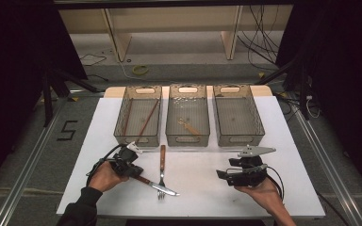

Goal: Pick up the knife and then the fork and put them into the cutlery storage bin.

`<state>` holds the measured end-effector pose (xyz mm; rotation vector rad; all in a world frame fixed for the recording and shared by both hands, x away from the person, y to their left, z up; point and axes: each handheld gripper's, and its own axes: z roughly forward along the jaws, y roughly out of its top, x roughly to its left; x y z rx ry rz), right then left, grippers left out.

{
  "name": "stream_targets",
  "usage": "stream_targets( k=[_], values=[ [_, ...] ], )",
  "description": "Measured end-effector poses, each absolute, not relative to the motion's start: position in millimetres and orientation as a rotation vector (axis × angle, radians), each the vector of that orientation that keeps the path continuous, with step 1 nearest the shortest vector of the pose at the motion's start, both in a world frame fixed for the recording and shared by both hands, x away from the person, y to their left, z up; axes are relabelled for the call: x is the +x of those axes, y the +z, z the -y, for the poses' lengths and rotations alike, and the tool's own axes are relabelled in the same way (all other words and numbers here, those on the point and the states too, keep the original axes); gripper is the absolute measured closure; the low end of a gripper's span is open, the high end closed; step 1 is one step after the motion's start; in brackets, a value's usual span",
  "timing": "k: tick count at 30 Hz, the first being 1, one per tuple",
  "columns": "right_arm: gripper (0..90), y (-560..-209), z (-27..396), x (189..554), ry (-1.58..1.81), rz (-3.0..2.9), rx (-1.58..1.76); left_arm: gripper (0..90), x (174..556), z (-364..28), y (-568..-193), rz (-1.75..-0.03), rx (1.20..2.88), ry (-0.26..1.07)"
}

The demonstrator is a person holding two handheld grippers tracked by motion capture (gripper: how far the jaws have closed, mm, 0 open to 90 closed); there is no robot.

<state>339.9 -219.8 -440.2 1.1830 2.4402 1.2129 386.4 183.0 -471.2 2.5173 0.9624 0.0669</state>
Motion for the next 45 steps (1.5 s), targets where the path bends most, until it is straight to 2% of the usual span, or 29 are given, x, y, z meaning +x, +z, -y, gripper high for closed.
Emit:
stream_targets(
  k=[7, 10, 15, 19, 24, 27, 37, 42, 45],
  values=[
    [30.2, -439, 220, 339, 1.208, -2.444, 1.182, 88.3, 378, -182, -470, -0.943, 2.549, 0.045],
    [30.2, -439, 220, 339, 1.211, -2.444, 1.180, 83.7, 380, -184, -467, -0.935, 2.535, 0.061],
    [30.2, -439, 220, 339, 1.213, -2.443, 1.182, 66.2, 378, -187, -454, -0.849, 2.527, 0.063],
    [30.2, -439, 219, 339, 1.211, -2.444, 1.182, 46.3, 376, -188, -449, -0.824, 2.534, 0.096],
    [30.2, -438, 219, 339, 1.213, -2.446, 1.180, 31.5, 370, -181, -448, -0.727, 2.613, 0.106],
    [30.2, -439, 219, 339, 1.213, -2.447, 1.182, 26.7, 367, -176, -450, -0.691, 2.654, 0.095],
    [30.2, -438, 219, 339, 1.216, -2.447, 1.178, 25.2, 366, -180, -459, -0.665, 2.753, 0.082],
    [30.2, -438, 219, 339, 1.216, -2.447, 1.179, 31.3, 367, -184, -462, -0.665, 2.779, 0.081],
    [30.2, -438, 219, 339, 1.217, -2.447, 1.179, 38.2, 367, -185, -463, -0.639, 2.801, 0.072]
  ],
)
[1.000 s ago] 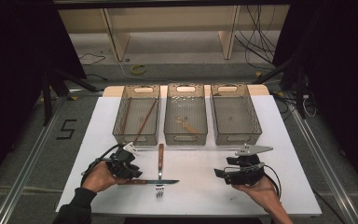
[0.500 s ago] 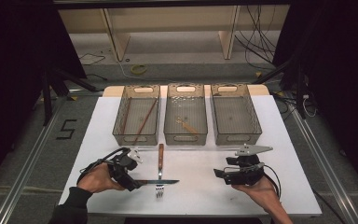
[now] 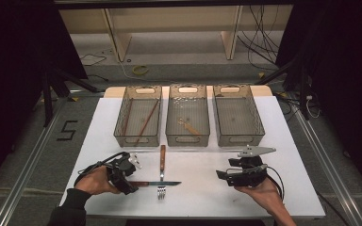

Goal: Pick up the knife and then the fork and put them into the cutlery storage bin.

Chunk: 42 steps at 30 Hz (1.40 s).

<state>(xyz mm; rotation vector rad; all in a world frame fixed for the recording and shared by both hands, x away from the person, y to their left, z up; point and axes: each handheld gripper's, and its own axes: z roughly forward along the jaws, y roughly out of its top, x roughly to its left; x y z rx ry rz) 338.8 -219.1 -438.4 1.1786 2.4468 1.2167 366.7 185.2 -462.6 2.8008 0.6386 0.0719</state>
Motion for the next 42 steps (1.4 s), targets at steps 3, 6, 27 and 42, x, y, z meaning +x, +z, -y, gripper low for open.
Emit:
stream_targets(
  k=[3, 6, 27, 42],
  values=[
    [30.2, -438, 219, 339, 1.218, -2.448, 1.179, 42.5, 367, -185, -464, -0.631, 2.824, 0.064],
    [30.2, -439, 219, 339, 1.216, -2.448, 1.182, 48.5, 366, -185, -465, -0.621, 2.832, 0.061],
    [30.7, -438, 219, 339, 1.219, -2.448, 1.178, 75.0, 361, -179, -463, -0.434, 2.871, 0.072],
    [30.9, -433, 216, 337, 1.237, -2.446, 1.155, 75.4, 353, -155, -446, -0.380, 2.807, 0.092]
  ],
)
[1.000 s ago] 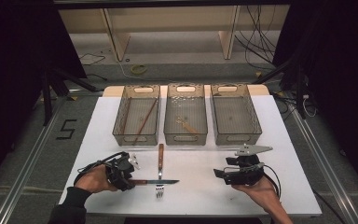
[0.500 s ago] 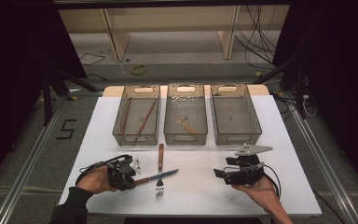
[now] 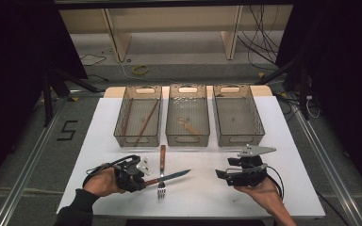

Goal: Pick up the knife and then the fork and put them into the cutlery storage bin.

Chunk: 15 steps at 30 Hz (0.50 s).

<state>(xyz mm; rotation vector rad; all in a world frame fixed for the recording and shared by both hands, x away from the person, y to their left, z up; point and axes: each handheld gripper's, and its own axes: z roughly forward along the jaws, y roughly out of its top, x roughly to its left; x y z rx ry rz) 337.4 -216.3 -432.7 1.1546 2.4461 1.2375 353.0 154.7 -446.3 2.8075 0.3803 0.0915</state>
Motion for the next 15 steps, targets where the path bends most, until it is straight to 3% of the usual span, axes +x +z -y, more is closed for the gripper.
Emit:
stream_targets(
  k=[15],
  values=[
    [31.3, -417, 187, 331, 1.297, -2.526, 0.938, 75.4, 350, -110, -437, -0.229, 2.798, 0.021]
  ],
)
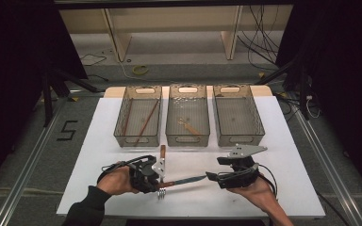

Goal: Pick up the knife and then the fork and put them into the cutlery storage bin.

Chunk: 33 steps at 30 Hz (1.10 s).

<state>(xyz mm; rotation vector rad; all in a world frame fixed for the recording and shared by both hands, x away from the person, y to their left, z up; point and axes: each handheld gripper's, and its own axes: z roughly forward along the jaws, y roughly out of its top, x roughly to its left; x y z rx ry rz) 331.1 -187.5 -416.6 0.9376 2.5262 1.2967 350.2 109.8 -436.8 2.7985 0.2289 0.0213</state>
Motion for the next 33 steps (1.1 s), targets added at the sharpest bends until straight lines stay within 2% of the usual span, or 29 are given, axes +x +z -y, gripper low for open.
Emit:
stream_targets(
  k=[11, 24, 33],
  values=[
    [32.3, -421, 157, 324, 1.232, -2.668, 0.700, 75.3, 350, -75, -433, -0.100, 2.815, -0.008],
    [32.7, -433, 133, 315, 1.077, -2.768, 0.459, 75.3, 349, -59, -428, -0.027, 2.818, -0.039],
    [38.6, -437, 127, 310, 1.002, -2.788, 0.349, 75.2, 349, -51, -426, -0.008, 2.817, -0.058]
  ],
)
